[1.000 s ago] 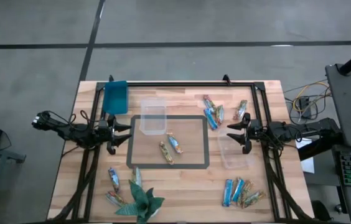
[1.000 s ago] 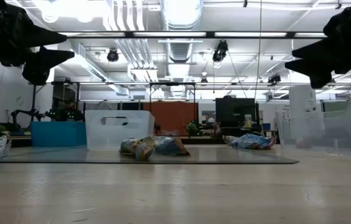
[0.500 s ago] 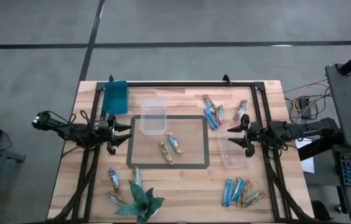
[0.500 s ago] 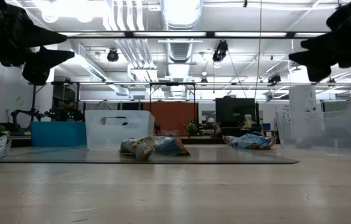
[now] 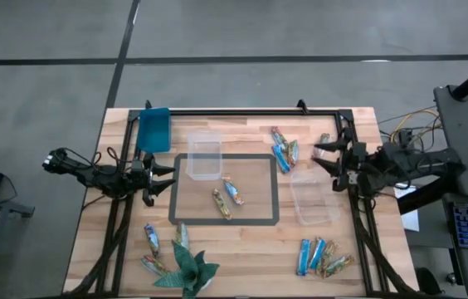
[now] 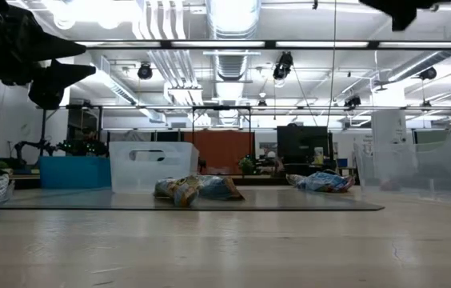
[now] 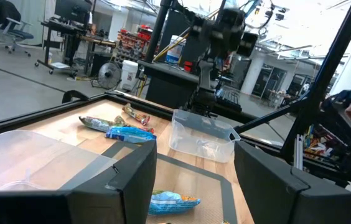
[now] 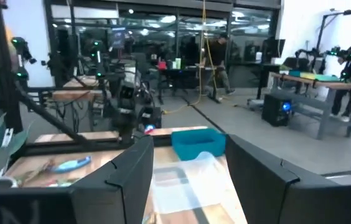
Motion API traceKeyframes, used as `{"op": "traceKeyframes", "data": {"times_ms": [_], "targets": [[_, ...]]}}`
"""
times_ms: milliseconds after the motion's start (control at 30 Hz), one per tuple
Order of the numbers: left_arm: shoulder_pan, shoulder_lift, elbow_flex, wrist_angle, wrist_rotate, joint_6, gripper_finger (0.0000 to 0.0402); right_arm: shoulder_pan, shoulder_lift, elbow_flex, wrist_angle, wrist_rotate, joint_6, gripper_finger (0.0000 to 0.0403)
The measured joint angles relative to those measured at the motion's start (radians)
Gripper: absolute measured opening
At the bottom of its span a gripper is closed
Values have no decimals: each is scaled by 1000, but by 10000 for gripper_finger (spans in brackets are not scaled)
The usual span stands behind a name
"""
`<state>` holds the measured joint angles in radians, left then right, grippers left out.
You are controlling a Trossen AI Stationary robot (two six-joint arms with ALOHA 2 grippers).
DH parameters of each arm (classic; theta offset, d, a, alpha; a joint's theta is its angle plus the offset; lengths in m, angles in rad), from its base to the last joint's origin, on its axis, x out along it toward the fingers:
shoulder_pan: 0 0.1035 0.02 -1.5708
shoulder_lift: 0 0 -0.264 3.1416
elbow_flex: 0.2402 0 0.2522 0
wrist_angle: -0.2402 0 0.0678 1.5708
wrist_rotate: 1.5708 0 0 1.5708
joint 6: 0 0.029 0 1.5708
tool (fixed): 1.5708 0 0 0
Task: Pick and place Granola Bars by type
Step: Put the red granola bar into the right transparent bin
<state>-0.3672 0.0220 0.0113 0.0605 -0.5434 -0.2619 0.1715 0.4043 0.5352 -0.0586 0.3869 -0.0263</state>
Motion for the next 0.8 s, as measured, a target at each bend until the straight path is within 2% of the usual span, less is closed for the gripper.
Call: {"op": "traceKeyframes", "data": {"times_ms": [100,300,400,800], "targets": [[0,0,0,0,0,0,197,0,98,110,-65,70,22,190],[0,0,0,0,0,0,197,-6,276,333,-328,307,51,190],[0,0,0,0,0,0,197,-37,351,424,-437,379,118,190],[0,0,0,0,0,0,197,-308,575,661,-692,400,349,190]]}}
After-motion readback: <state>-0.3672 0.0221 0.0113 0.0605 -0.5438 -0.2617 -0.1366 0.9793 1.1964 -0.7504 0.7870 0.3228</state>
